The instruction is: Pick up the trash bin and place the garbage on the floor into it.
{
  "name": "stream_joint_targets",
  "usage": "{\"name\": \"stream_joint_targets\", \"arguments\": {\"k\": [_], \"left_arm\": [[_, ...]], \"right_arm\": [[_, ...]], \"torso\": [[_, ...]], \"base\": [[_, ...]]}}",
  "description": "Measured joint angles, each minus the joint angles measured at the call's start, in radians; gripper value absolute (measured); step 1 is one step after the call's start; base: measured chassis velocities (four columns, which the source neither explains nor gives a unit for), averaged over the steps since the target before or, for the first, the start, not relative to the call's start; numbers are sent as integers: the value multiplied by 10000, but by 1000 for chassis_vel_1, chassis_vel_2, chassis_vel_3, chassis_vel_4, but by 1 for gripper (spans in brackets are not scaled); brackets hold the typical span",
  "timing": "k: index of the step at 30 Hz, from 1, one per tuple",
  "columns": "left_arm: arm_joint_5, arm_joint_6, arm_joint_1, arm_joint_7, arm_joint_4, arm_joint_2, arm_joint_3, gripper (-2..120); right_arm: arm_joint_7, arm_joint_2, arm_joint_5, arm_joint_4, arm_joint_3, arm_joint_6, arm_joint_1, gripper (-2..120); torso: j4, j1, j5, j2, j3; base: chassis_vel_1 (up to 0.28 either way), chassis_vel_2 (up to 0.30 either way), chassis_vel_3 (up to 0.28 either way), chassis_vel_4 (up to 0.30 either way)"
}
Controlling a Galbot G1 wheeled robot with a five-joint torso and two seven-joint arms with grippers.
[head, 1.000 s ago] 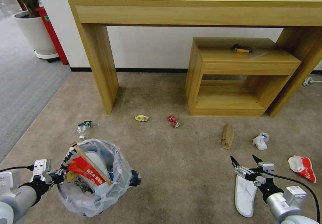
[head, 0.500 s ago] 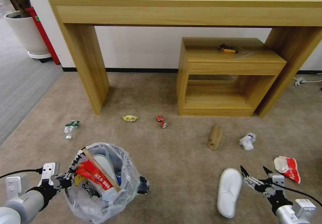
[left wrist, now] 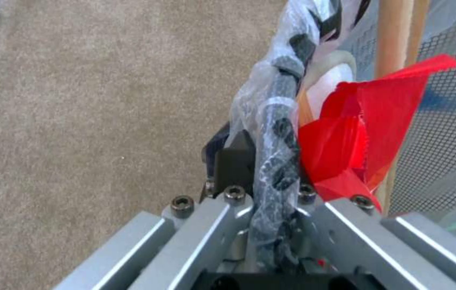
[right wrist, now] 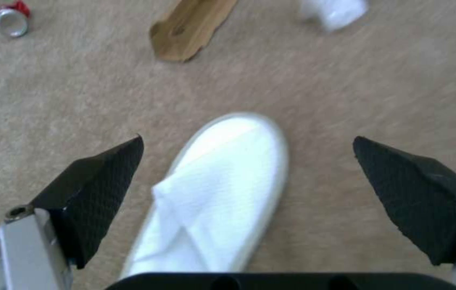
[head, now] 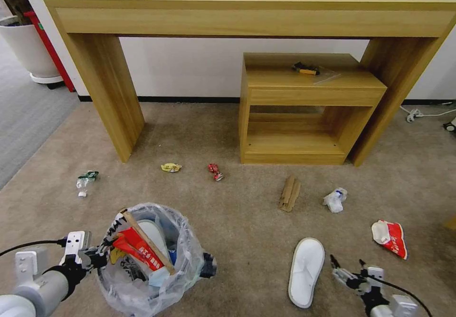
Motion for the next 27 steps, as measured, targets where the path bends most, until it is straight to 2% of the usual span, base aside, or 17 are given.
{"name": "stream_joint_targets", "arguments": {"k": [6,8,14,17,18,21,27], "left_arm": [[9,0,-12,-104,-72,3,118,0],[15,0,-14,-153,-98,5,175,0],[26,0,-76,-255,-115,49,282,0],[21,0,-129,-288,-117,80,330,0],[21,0,-129,-288,-117,80,330,0],[10,0,-138,-294,-118,89,360,0],[-12,0,-138,-293,-113,134,361,0]], "right_arm": [[401,72,212,-435,-475,-467,545,95],[623,86,236,-555,-682,-783,740,87],[1464,102,181,-1050,-1261,-1151,1163,79],[2004,86,315,-1262,-1530,-1433,1389,69],[2004,86,315,-1262,-1530,-1433,1389,69],[2317,42,725,-1449,-1741,-1650,1596,59],[2682,-53,1093,-1644,-2032,-1675,1765,50]], "torso": [[-1,0,1,0,0],[0,0,-3,0,0],[-1,0,-1,0,1],[-1,0,0,-1,0],[-1,0,0,-1,0],[-1,0,0,0,0],[-1,0,0,0,0]], "base": [[0,0,0,0],[0,0,0,0],[0,0,0,0],[0,0,0,0],[0,0,0,0],[0,0,0,0],[0,0,0,0]]}}
